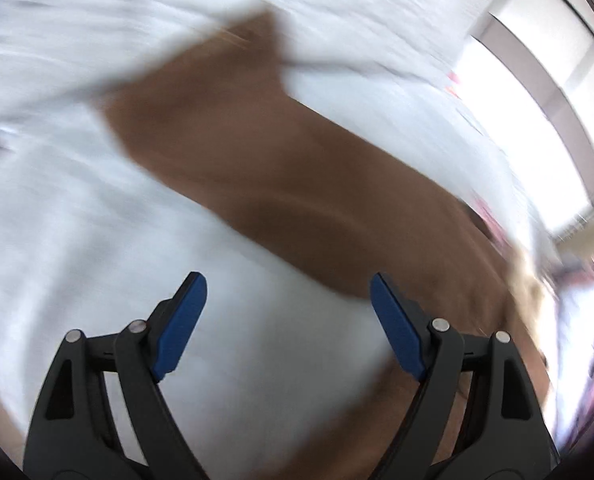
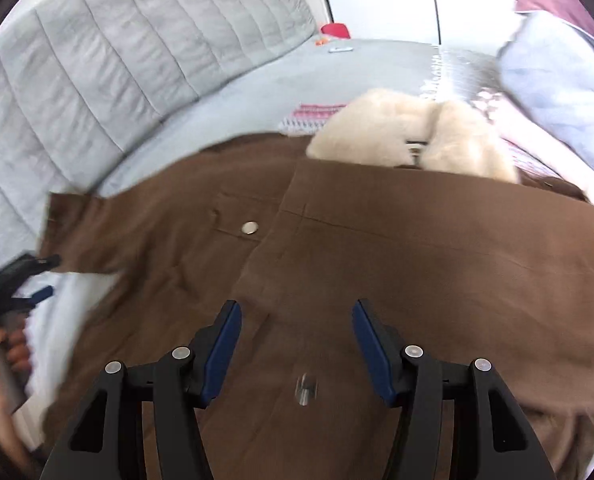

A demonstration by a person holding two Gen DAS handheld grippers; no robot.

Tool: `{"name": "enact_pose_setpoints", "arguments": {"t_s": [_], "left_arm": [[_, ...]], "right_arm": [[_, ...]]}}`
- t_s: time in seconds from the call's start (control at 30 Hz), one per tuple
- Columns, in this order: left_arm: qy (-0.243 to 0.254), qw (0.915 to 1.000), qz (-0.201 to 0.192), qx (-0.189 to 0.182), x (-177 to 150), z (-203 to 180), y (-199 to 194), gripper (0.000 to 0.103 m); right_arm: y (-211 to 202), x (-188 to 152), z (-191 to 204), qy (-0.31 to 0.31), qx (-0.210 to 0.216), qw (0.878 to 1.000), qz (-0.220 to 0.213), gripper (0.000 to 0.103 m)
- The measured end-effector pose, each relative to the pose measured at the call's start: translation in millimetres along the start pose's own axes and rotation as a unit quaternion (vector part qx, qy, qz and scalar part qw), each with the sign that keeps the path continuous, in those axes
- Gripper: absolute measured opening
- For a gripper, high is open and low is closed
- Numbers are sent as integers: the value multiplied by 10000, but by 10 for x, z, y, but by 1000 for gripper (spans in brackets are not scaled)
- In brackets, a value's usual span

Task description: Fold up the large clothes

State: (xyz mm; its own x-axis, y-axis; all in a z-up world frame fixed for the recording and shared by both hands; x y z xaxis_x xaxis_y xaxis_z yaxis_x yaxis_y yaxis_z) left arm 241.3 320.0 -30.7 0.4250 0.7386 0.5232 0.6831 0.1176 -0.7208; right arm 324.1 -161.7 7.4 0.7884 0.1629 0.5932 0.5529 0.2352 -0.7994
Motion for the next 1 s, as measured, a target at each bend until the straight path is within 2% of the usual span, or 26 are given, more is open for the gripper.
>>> {"name": "enact_pose_setpoints", "arguments": {"t_s": [0.1, 0.2, 0.27, 0.33, 0.37, 0.43, 0.5, 0.53, 0.57, 0.6, 0.7, 0.8, 0.9, 1.0], "left_arm": [[-272, 9957, -570, 677, 327, 421, -166, 84], [-518, 9893, -909, 1020, 568, 704, -224, 84], [-358, 9894, -902, 1081, 679, 743, -151, 84], [-120, 9925, -573, 1072, 750, 740, 17, 84], [-8, 9909, -516, 1245, 777, 756, 96, 84], [91, 9891, -565, 1359, 804, 791, 178, 84], [113, 9894, -589, 1321, 820, 804, 237, 82], [185, 9892, -682, 1285, 826, 796, 240, 76], [379, 9900, -716, 1158, 847, 760, 250, 42], [493, 9906, -648, 1101, 854, 737, 268, 21], [601, 9918, -599, 952, 919, 666, 181, 16], [714, 9914, -909, 618, 923, 471, -159, 15], [841, 9888, -1165, 402, 921, 175, -495, 15], [1214, 9824, -1422, -8, 890, -370, -891, 15]], "right_arm": [[-418, -290, -232, 233, 117, 9996, 138, 62], [-689, -746, -506, 511, 195, 9984, 109, 65], [-782, -962, -709, 886, 368, 9954, 43, 65], [-840, -1105, -879, 1185, 376, 9922, -111, 65], [-810, -1144, -930, 1273, 296, 9913, -124, 65], [-733, -1174, -1004, 1406, 243, 9898, 48, 65], [-728, -1186, -1035, 1507, 519, 9872, 106, 65], [-730, -1191, -1040, 1524, 645, 9862, 93, 65], [-743, -1193, -1044, 1530, 651, 9861, 60, 65], [-762, -1195, -1045, 1521, 624, 9864, 20, 65], [-808, -1213, -1100, 1626, 683, 9843, -33, 65], [-896, -1208, -1200, 1792, 785, 9806, -131, 65], [-998, -1198, -1266, 1860, 802, 9790, -241, 65], [-1064, -1196, -1291, 1849, 781, 9792, -305, 65]]}}
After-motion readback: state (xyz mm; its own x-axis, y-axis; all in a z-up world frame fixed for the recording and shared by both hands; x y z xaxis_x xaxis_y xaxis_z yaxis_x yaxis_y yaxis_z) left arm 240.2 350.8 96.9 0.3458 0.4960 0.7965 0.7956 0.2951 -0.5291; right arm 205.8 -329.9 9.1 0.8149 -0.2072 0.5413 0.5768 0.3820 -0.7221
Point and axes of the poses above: each gripper's, at about its wrist camera, not at the fingertips, and y roughly the way its jaws point, z to its left, x to its top, the point moved 2 cm from there along y, roughly the way its jaws point, and after that the axes turned 10 degrees about -x, right-handed, at the moved point
